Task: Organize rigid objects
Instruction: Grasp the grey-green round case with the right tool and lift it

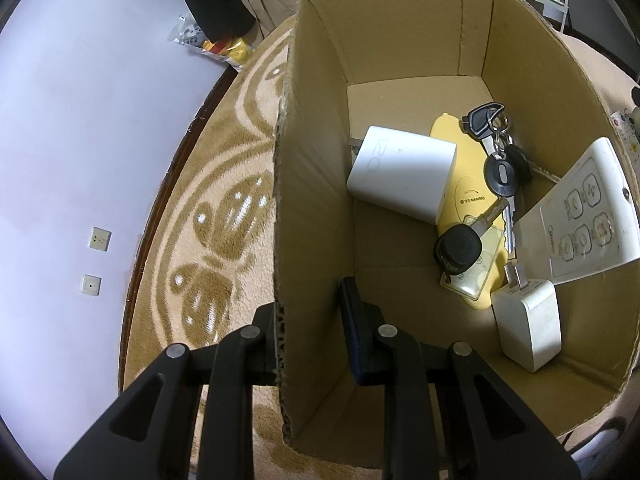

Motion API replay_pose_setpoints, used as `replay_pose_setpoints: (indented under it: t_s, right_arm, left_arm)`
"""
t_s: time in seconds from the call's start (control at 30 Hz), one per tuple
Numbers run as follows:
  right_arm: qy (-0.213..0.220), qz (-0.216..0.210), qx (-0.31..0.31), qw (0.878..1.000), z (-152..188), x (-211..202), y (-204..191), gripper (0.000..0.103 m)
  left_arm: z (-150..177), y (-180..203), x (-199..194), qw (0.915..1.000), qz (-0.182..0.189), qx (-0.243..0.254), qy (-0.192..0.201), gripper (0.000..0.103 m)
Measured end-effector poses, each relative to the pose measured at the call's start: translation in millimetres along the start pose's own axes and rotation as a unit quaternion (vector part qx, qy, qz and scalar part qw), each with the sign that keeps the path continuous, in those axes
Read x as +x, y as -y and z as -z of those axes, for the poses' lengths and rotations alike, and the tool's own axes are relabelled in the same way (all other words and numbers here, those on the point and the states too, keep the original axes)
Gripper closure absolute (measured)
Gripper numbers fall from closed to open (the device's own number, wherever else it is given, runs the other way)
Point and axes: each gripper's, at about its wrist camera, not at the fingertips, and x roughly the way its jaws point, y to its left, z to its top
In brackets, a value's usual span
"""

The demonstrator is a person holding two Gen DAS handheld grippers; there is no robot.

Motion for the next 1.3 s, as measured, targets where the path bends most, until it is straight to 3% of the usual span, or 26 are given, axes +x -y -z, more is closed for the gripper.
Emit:
replay_pose_setpoints:
  t_s: [0.23, 0.4, 0.47, 0.53, 0.73, 1.03, 1.3]
  right_arm:
    - [-0.01, 0.026, 0.006, 1.0, 3.9, 10.5, 15.6, 0.01]
    - [-0.028, 0.009, 0.03, 0.999, 3.1, 16.1, 27.6, 0.023]
    - [-0.03, 0.015, 0.033, 0.999, 3.5, 17.4, 30.7, 0.038]
    - [-0.03, 0.023, 0.035, 0.999, 4.1, 18.3, 32.6, 0.046]
    - [-0.002, 0.042, 0.058, 0.997, 6.7, 9.4, 30.8, 0.046]
    - [0.053, -0.007, 0.041, 0.998, -7.5, -30.5, -0.6, 0.046]
    - [0.099, -0.089, 0.003, 0.991, -13.4, -82.1, -53.5, 0.046]
  left_arm:
    - [-1.1, -1.1, 0.7, 1.0, 0.0, 0.0, -0.001, 0.08]
    - [-0.7, -1.2, 1.9, 1.0, 0.001, 0.001, -0.001, 0.08]
    - [-0.6, -1.6, 2.2, 1.0, 0.001, 0.0, 0.0, 0.08]
    - [-0.7, -2.1, 2.3, 1.0, 0.001, 0.0, 0.0, 0.08]
    - [-0.9, -3.1, 2.4, 1.0, 0.002, 0.0, 0.0, 0.08]
    - [-0.8, -3.3, 2.3, 1.0, 0.003, 0.0, 0.0, 0.08]
    - [-0.6, -3.2, 2.1, 1.0, 0.002, 0.001, 0.001, 0.08]
